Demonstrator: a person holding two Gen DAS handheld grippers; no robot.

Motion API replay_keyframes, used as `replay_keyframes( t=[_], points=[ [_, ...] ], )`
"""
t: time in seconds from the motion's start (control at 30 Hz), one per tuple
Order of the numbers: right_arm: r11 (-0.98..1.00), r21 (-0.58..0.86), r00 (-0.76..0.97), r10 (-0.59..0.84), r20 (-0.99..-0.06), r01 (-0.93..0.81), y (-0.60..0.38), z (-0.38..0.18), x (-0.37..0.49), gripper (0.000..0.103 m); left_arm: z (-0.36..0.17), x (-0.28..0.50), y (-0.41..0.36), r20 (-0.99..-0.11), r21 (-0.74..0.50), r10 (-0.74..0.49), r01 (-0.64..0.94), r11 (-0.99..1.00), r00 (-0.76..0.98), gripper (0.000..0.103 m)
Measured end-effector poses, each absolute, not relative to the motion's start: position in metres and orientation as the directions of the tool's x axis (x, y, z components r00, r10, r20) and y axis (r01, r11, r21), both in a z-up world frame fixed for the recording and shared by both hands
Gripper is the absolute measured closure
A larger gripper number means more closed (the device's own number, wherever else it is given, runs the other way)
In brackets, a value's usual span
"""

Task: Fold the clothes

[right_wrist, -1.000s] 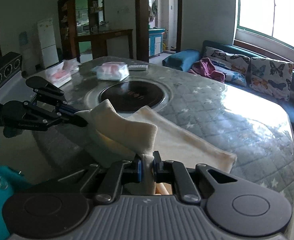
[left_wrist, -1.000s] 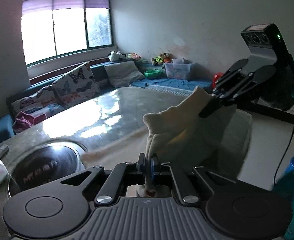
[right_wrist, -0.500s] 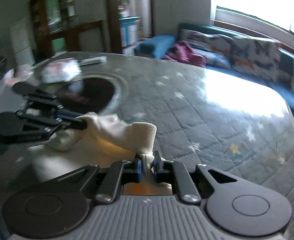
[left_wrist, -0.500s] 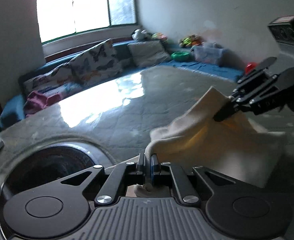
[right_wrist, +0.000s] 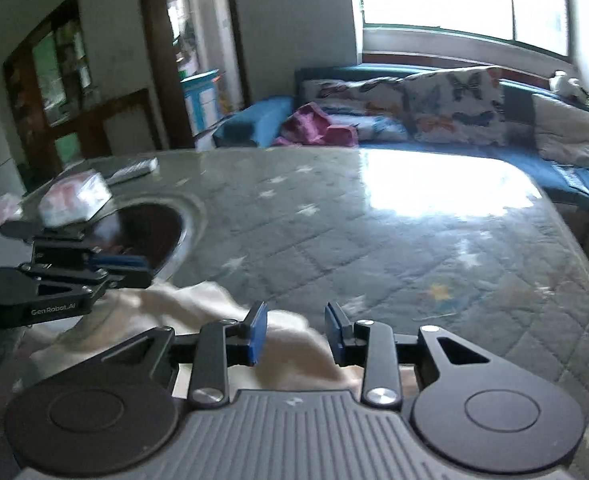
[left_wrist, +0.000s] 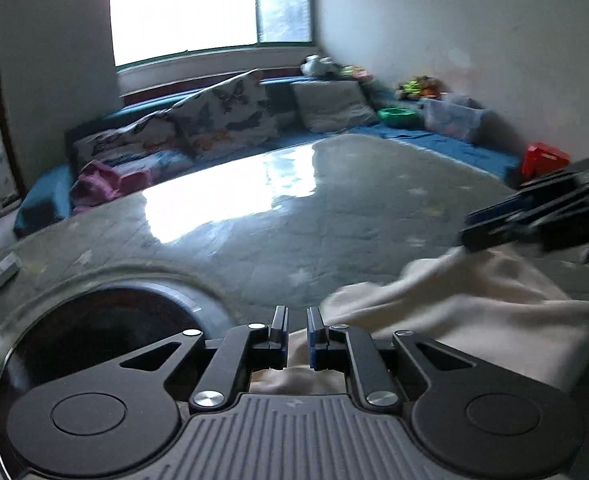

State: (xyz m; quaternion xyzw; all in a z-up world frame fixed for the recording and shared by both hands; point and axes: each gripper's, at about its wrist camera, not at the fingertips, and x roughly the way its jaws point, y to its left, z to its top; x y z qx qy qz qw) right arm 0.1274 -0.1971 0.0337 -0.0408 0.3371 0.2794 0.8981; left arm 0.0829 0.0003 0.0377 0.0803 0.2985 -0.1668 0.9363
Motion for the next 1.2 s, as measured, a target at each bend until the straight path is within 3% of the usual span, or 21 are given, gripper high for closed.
replay_keyframes(
  t=[0.4, 1.03, 1.13, 1.2],
  points=[
    [0.85, 0.066, 0.606, 0.424, -0.672, -0.522, -0.166, 0.007, 0.144, 0.075, 0.023, 0.111, -0.027, -0.646, 0.008, -0.275, 0.367, 0.93, 0.712, 0.092],
    [0.907, 0.078, 0.653, 0.355, -0.67, -0.413, -0.252, 0.02, 0.083, 0.075, 0.02, 0.113, -0.034, -0.648, 0.039, -0.254, 0.364, 0.93, 0.718, 0.091],
    [0.903, 0.105, 0.648, 0.376, -0.662, -0.417, -0.249, 0.016, 0.091, 0.078, 0.019, 0.113, -0.036, -0.649, 0.046, -0.247, 0.361, 0.931, 0.72, 0.091],
    [0.9, 0.115, 0.641, 0.385, -0.664, -0.421, -0.246, 0.011, 0.097, 0.085, 0.019, 0.113, -0.036, -0.649, 0.047, -0.244, 0.358, 0.932, 0.721, 0.091]
  ],
)
